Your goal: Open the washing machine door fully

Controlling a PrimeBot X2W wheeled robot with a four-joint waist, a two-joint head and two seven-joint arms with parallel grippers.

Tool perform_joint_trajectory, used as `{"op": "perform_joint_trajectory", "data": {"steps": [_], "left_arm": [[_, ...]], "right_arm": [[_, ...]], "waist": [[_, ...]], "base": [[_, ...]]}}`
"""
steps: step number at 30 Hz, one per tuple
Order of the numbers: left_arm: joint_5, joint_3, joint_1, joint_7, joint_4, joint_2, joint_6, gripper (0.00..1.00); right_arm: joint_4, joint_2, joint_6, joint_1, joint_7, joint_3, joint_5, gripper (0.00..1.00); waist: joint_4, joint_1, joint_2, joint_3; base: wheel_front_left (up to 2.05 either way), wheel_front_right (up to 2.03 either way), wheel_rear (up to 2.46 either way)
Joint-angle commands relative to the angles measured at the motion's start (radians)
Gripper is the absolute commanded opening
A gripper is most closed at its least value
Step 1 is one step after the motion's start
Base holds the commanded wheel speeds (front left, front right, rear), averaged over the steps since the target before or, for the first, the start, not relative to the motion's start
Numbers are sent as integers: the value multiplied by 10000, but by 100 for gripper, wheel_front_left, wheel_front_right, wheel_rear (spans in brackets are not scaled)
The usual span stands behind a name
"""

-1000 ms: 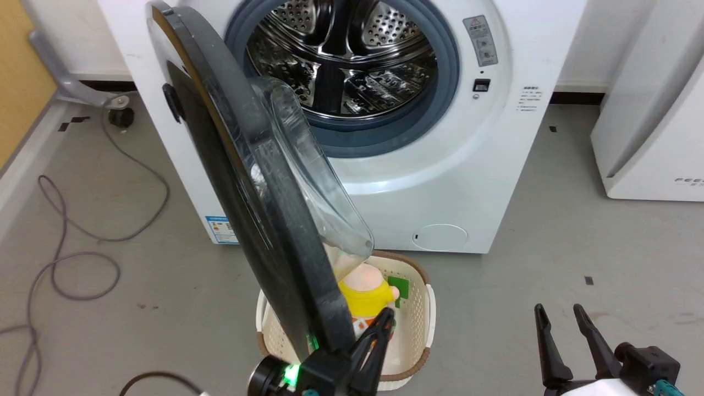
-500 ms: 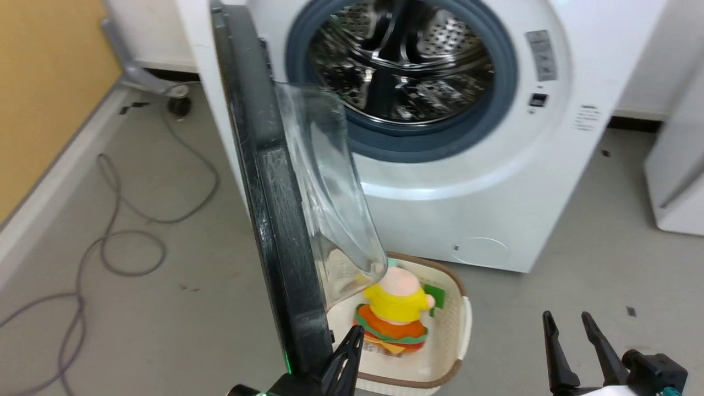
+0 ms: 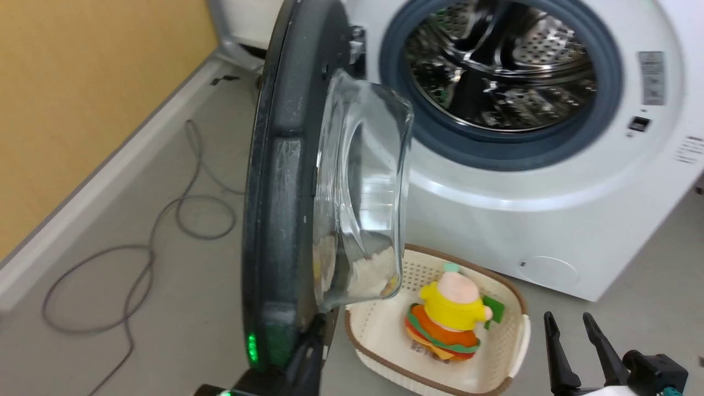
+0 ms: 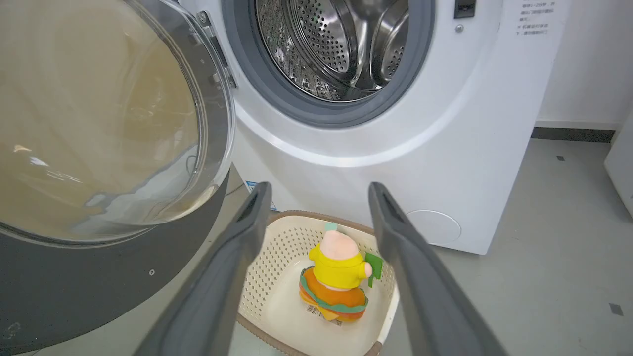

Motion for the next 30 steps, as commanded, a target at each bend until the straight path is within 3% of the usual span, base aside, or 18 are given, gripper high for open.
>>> {"op": "perform_joint_trajectory", "data": {"steps": [1,7,18,30], "left_arm": [[-40,177,-30,-109,37,102,111,0],[-215,926,-200,-350,358,400,328,0],[-1192,3146,-832,-833,1568,1050,230,0],[-1832,5304,-2454,-918,4147,1579,-919,0]], "right_arm": [[-7,30,6,-35,-44,-15,-46,100],[-14,30,6,-145,-44,-8,-125,100],[-95,30,6,-336,51,-136,-333,100],[-303,30,6,-480,227,-252,-448,100]], "waist": [[315,0,-1,98],[590,0,-1,242],[416,0,-1,569],[184,0,-1,886]], "base": [[0,0,0],[0,0,0],[0,0,0],[0,0,0]]}}
